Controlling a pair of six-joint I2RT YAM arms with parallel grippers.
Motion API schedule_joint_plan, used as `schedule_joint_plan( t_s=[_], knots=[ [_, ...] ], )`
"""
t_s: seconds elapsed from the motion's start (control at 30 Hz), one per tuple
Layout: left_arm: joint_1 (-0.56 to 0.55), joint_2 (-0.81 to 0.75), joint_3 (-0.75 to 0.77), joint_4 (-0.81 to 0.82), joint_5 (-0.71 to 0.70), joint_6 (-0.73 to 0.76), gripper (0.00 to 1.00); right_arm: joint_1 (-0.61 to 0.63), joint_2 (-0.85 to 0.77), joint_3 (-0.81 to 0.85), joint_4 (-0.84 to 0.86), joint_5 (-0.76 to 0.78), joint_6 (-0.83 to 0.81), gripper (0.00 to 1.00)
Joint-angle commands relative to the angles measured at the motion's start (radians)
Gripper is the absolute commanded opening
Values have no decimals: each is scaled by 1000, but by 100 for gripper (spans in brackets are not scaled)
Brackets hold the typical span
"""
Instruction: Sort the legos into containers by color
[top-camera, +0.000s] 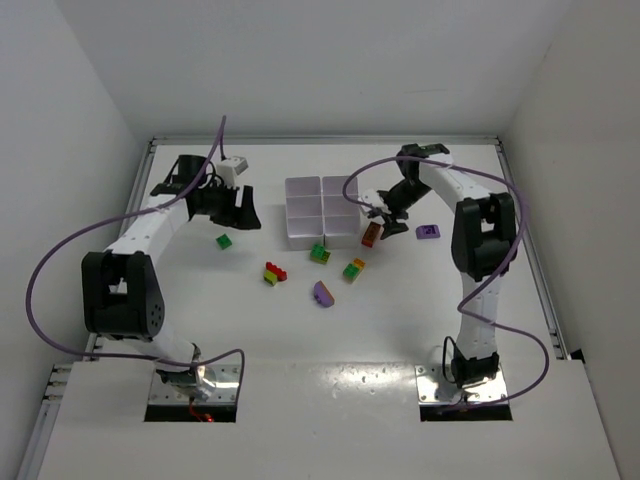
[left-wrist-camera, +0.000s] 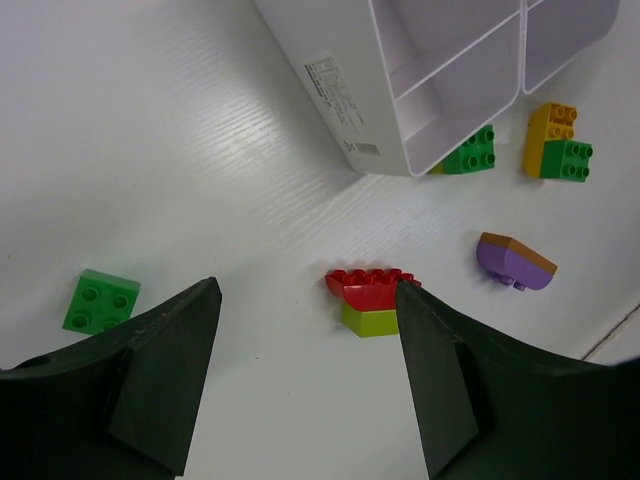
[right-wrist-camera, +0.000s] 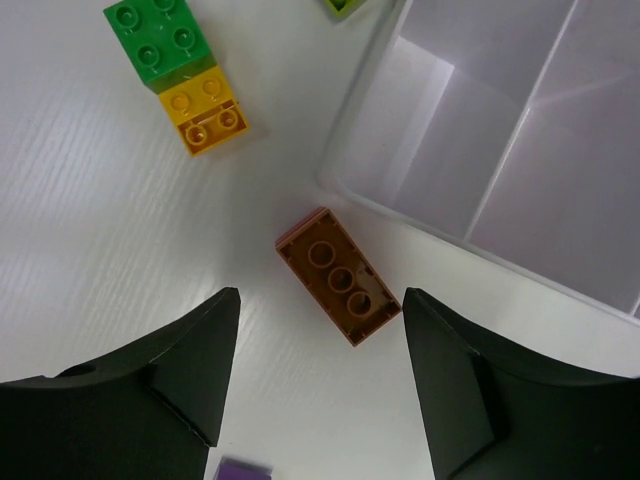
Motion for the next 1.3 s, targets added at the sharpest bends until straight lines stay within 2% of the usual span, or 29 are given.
schedule_joint_plan(
  t_s=[0.0,0.4,1.27],
  knots=[
    [17,15,50,10,25,-10,77,0,7,44,-51,-11,-90,67],
    [17,79,89,10,25,-28,77,10,62,56,-26,18,-148,67],
    [26,98,59,19,25,-37,77,37,120,37,34,69,-166,67]
  ],
)
